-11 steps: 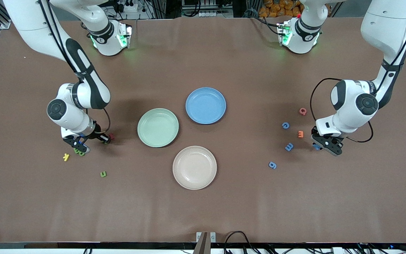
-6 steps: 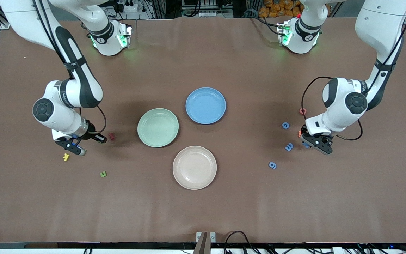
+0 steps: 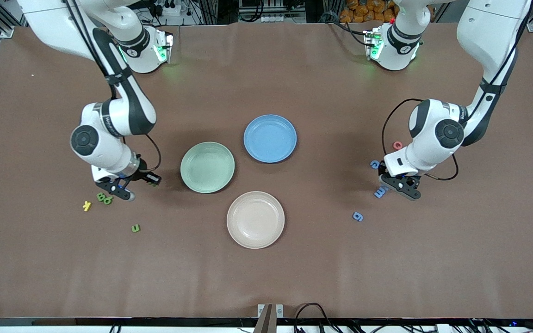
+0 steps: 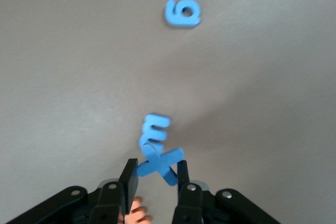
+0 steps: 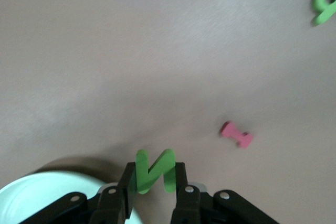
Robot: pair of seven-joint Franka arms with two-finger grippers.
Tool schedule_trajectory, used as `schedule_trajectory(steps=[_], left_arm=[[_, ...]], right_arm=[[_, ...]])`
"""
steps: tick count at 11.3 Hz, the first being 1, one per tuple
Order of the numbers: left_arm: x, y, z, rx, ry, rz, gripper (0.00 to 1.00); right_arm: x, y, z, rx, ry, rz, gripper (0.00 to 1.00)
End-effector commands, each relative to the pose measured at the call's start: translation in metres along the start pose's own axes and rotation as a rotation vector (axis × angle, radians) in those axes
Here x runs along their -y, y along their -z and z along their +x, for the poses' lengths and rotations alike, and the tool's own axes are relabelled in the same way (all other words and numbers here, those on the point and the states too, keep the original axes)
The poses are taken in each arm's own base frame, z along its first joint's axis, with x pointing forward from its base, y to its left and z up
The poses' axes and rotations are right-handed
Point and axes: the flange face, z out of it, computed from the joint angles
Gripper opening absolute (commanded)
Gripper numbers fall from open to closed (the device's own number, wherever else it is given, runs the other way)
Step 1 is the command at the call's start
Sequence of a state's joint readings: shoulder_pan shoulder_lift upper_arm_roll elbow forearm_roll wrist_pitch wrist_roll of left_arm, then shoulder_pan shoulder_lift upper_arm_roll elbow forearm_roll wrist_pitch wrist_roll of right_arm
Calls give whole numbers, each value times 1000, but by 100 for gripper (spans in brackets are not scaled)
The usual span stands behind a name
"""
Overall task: Sort letters by color into matching plates
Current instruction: 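Place N on green plate with the right gripper while the left gripper lifts X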
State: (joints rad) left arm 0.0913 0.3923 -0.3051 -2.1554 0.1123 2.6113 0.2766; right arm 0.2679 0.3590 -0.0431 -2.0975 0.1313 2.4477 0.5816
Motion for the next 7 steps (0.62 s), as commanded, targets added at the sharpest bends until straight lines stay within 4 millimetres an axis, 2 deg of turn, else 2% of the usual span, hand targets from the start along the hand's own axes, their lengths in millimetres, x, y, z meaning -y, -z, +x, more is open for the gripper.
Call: schedule_trajectory(steps=[1, 3, 6, 7], left_arm=[[-44, 7, 13, 19, 86, -18, 0], [-64, 6, 16, 31, 128, -20, 0], [-95, 5, 24, 38, 198, -22, 0], [-109, 5, 25, 49, 229, -22, 0]], right_arm=[[45, 4, -28, -2, -53, 11, 21], [66, 0, -44, -1, -75, 9, 21], [86, -8, -57, -3, -86, 8, 22], [88, -10, -57, -2, -99, 8, 28]])
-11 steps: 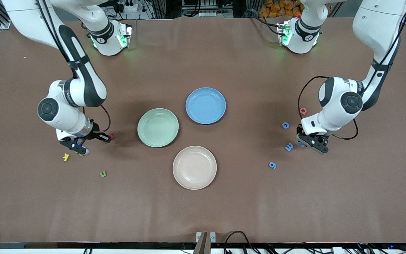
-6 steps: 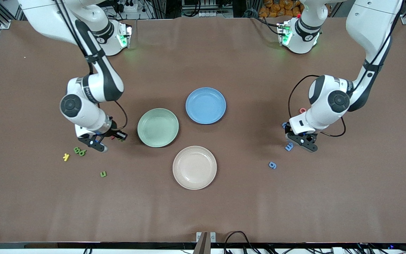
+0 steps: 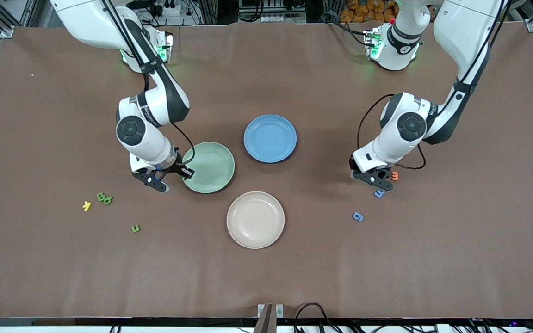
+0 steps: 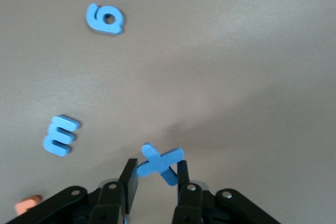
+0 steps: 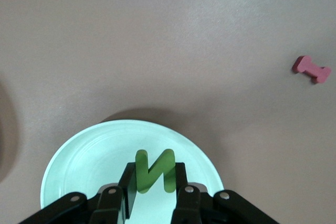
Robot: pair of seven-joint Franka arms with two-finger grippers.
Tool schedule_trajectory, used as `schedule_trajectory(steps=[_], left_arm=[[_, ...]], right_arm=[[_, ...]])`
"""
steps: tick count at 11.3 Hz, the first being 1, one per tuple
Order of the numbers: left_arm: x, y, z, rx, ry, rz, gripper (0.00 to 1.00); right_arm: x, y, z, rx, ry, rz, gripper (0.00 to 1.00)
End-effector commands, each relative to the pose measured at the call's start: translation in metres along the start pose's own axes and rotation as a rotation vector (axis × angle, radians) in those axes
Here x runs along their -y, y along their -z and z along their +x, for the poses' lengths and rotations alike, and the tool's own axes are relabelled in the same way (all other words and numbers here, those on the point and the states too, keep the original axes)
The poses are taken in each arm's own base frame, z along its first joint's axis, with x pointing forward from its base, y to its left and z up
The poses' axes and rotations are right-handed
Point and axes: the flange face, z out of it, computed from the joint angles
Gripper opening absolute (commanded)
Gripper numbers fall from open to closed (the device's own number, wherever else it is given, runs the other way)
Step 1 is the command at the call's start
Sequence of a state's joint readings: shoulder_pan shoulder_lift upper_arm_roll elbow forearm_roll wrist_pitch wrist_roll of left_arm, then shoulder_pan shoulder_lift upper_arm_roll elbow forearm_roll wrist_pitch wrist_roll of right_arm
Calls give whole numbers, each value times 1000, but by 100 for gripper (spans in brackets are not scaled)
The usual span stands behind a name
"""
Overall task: Sort letters by color into matching plates
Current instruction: 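Place N on green plate with the right gripper while the left gripper lifts X, then lower X onto the blue plate with the left gripper while the right gripper withdraws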
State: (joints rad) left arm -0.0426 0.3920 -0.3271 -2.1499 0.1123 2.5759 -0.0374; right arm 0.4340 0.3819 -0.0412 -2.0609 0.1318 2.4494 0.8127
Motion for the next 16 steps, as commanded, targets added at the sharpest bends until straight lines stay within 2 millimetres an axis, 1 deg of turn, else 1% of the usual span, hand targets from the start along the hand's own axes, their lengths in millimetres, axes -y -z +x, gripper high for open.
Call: schedule_trajectory(steps=[1, 2, 3, 4, 6, 7, 8, 9, 11, 12, 13, 15, 16], left_arm=[[-39, 12, -2, 27, 94, 6, 0], [-54, 14, -1, 22, 116, 7, 0], [-62, 17, 0, 17, 137, 7, 0], [-71, 17, 0, 20, 140, 6, 0], [-85, 19, 3, 14, 165, 5, 0], [-100, 20, 3, 11, 173, 2, 0], [-117, 19, 1, 11, 193, 1, 0], [-137, 18, 0, 12, 205, -3, 0], [-165, 18, -2, 11, 244, -8, 0], [-179, 15, -5, 14, 256, -12, 0], [-187, 14, -4, 13, 270, -14, 0], [-202, 14, -5, 12, 292, -20, 0], [-213, 14, -7, 11, 308, -22, 0]], right_arm=[[11, -4, 3, 0, -43, 5, 50], [12, -4, 2, -1, -44, 6, 78], [13, -4, 1, 0, -51, 7, 94], [14, -4, -1, -1, -49, 5, 100], [13, -4, 0, -1, -40, 1, 100], [10, -2, 4, -5, -32, -1, 100], [7, -1, 8, -8, 13, -1, 100], [0, 0, 17, -8, 61, -2, 100], [-11, 3, 30, -13, 113, 0, 100], [-20, 4, 40, -14, 149, 0, 100], [-30, 5, 51, -15, 223, 0, 100], [-43, 7, 64, -14, 401, -2, 100], [-50, 7, 69, -14, 506, -3, 100]])
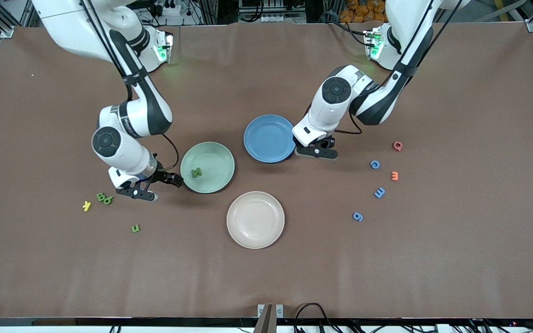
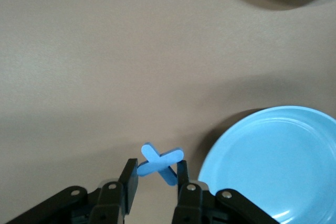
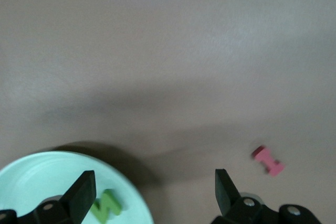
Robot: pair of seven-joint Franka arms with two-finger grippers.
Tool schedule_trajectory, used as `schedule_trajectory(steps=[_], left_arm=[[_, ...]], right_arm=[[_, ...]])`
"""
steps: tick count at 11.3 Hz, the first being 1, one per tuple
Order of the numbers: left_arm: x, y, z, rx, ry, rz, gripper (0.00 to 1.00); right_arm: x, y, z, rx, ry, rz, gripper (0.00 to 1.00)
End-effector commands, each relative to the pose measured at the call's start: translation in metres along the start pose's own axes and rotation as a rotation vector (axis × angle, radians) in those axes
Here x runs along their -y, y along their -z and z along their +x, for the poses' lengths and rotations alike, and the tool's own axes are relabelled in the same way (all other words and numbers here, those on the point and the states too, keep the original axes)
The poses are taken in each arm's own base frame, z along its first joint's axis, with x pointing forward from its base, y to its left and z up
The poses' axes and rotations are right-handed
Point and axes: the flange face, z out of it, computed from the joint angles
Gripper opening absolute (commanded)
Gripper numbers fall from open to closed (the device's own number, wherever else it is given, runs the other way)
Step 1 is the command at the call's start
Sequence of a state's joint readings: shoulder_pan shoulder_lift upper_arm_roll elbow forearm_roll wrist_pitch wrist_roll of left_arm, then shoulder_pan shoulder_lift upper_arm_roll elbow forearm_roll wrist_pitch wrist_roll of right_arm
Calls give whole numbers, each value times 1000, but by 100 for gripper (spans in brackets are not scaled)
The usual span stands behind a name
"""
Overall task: Sort letters by color into matching plates
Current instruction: 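Lower X onto the blue plate with the left gripper while the right gripper withdraws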
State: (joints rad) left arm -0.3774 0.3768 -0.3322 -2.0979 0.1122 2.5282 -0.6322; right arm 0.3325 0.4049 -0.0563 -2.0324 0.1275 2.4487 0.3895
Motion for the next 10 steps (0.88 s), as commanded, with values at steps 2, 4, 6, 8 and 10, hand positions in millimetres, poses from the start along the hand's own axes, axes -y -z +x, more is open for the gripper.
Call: schedule_trajectory(steps=[2, 4, 6, 8, 10], left_arm=[[-37, -5, -9, 15, 79, -10, 0], [-50, -8, -14, 18, 106, -14, 0], [-63, -13, -21, 25, 134, -14, 0], [-75, -19, -27, 19, 133, -2, 0], [-79, -24, -24, 19, 140, -2, 0]], right_arm=[[-43, 5, 20, 4, 401, -10, 100], [-78, 6, 33, 3, 620, -23, 100], [-101, 5, 41, 5, 792, -26, 100], [-128, 6, 49, 4, 913, -30, 100], [-147, 5, 54, 7, 998, -40, 100]])
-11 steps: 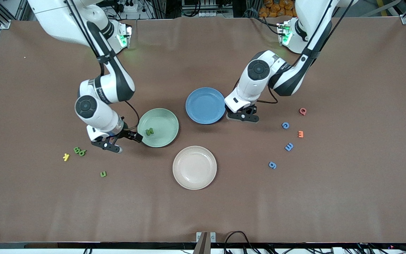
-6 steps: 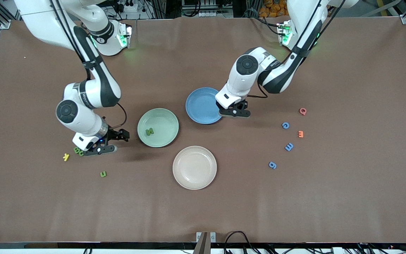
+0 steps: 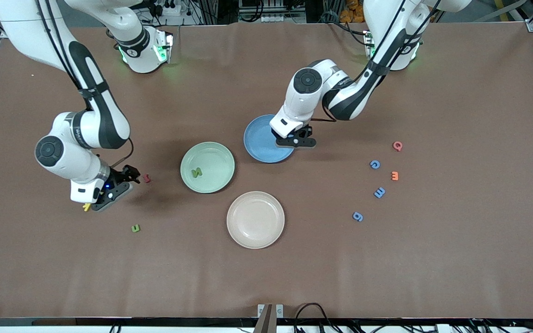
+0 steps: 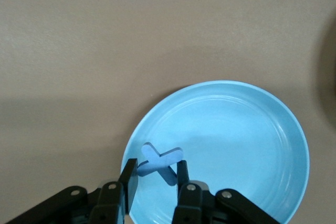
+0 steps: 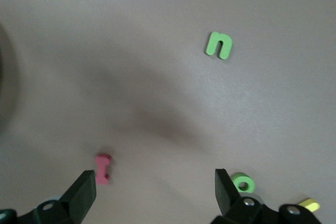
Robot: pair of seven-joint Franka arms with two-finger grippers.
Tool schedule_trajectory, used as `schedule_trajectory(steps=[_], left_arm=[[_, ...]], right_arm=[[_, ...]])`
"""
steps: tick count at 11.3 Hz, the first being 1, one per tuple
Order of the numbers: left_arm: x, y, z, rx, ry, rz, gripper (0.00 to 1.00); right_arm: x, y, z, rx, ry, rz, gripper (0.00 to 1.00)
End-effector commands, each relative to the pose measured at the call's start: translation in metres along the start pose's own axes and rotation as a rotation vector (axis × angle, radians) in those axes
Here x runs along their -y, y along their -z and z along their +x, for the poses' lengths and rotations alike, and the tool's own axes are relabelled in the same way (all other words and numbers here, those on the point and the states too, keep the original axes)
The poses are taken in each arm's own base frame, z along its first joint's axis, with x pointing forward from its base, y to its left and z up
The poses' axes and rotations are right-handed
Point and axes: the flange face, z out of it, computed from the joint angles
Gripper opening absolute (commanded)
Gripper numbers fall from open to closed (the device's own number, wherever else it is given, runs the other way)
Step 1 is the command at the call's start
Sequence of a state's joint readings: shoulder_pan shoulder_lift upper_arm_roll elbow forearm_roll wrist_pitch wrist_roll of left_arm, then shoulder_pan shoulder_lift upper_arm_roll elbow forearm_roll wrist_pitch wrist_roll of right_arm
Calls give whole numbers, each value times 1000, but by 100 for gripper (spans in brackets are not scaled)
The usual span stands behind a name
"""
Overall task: Sort letters by color into matching plates
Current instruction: 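Lower X onto the blue plate with the left gripper while the right gripper withdraws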
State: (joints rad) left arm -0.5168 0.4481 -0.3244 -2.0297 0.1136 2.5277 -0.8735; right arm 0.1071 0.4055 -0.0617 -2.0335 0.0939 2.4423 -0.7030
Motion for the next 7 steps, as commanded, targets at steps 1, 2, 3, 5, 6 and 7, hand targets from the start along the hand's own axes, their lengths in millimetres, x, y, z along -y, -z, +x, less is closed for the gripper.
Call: schedule_trajectory(steps=[1, 2, 3, 5, 6, 7], left_arm=[[-11, -4, 9, -8, 21, 8, 0], [-14, -6, 9, -3, 18, 12, 25], [-18, -7, 4, 8, 10, 27, 63], [-19, -5, 5, 22, 25, 53, 100], [-19, -2, 9, 21, 30, 54, 100], [-21, 1, 14, 18, 35, 51, 100]], right_arm=[[-21, -3, -15, 20, 153, -20, 100], [-33, -2, -24, 31, 185, -35, 100], [-42, -2, -33, 42, 198, -40, 100], [-59, -3, -48, 44, 202, -38, 100], [-68, -6, -55, 43, 216, -39, 100], [-76, -10, -62, 40, 217, -44, 100]])
